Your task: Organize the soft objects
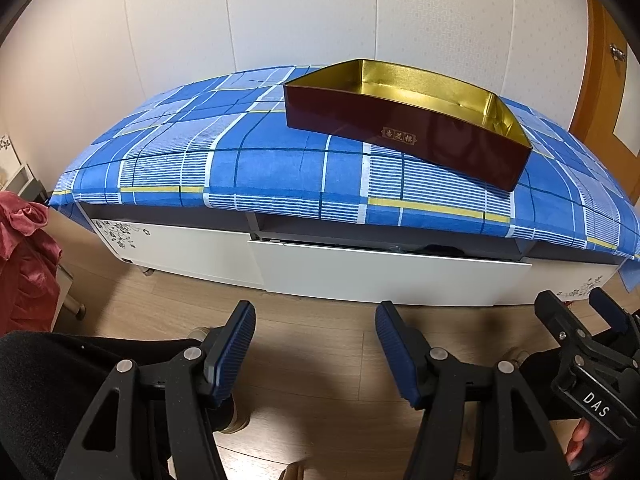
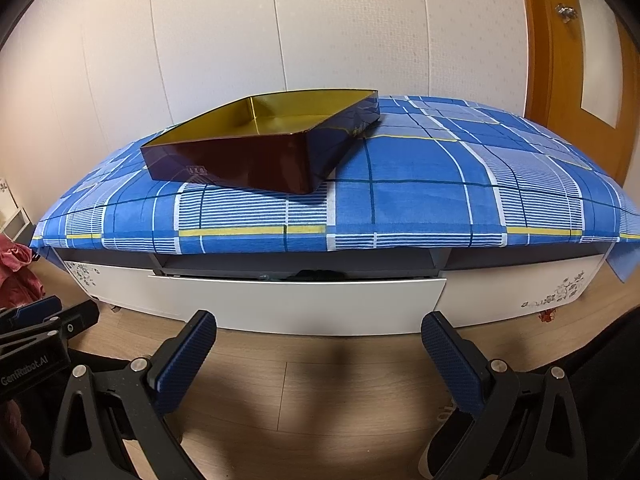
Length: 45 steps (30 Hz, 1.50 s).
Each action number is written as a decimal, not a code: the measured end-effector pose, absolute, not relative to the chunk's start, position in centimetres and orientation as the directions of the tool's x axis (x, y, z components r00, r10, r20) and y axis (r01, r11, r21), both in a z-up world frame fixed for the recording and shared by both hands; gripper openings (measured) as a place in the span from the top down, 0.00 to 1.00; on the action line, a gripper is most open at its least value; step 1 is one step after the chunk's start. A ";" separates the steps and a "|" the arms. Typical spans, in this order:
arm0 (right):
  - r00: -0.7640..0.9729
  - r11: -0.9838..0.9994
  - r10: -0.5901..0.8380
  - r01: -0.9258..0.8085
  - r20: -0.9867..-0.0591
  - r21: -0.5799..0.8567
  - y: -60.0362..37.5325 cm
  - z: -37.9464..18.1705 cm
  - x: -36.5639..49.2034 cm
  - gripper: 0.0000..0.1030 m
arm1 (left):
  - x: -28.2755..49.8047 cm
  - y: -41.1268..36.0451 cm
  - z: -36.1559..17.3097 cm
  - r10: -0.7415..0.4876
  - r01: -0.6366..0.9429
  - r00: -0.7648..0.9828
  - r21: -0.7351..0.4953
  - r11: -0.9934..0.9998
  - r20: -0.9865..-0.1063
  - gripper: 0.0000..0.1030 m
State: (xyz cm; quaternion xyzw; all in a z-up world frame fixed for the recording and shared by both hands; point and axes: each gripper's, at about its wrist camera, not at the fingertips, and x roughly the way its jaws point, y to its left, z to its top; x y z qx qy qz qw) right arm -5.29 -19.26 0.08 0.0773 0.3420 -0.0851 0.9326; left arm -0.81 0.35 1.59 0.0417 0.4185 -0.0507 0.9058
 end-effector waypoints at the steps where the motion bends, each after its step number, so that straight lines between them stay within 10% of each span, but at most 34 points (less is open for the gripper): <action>1: 0.752 0.973 -0.106 0.212 -0.651 0.086 -19.3 0.1 -5.3 0.00 | -0.8 0.3 1.6 -0.055 0.127 0.645 0.035 0.991 -0.762 0.39; 33: 0.737 0.974 -0.107 0.212 -0.668 0.078 -19.5 -0.4 -4.6 0.00 | -0.6 0.0 1.6 -0.055 0.126 0.631 0.032 0.991 -0.774 0.39; 45: 0.532 0.975 -0.162 -0.042 -0.831 -0.217 -17.4 -6.6 1.0 0.00 | 1.0 1.2 -0.2 -0.117 0.114 0.523 -0.067 0.991 -0.844 0.39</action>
